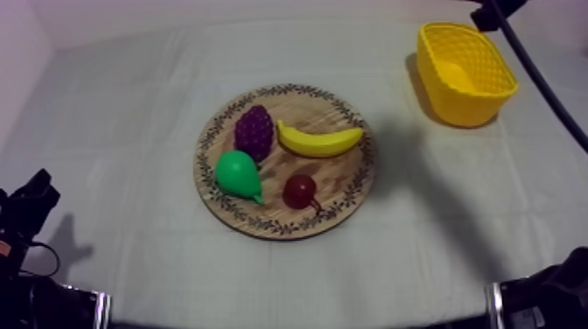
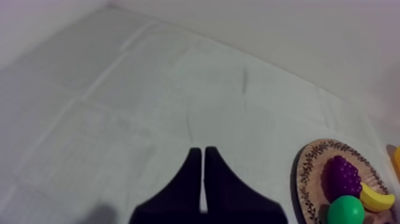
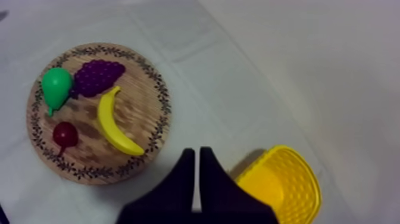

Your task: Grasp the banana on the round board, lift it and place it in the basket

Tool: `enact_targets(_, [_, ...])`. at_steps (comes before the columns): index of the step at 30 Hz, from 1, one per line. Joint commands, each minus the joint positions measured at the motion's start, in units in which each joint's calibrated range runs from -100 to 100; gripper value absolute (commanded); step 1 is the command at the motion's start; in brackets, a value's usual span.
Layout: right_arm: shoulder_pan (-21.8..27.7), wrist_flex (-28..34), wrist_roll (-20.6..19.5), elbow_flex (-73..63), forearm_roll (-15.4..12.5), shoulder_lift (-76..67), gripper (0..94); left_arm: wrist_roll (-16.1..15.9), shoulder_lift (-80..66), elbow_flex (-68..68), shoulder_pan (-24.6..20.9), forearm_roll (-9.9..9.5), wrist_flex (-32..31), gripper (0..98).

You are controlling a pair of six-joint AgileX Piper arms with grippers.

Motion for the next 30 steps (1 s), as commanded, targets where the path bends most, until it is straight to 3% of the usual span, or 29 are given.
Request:
enact_targets(1, [-1.06,2.24,-0.14,-2.02,0.20,1.23,0.5,-0.01,-0.05,-0.01,0.02,0.03,0.00,0.1])
enact_targets(20, [-7.89,14.70,-1.31,-10.54,2.97,13.00,0.5,0.02,-0.05,-0.01,0.02,0.03,0.00,0.1])
enact_targets(30, [-8.79,12.85,-2.32,-11.33,2.61,16.75,3.5,-0.01,-0.05,-0.01,0.02,0.03,0.00,0.1])
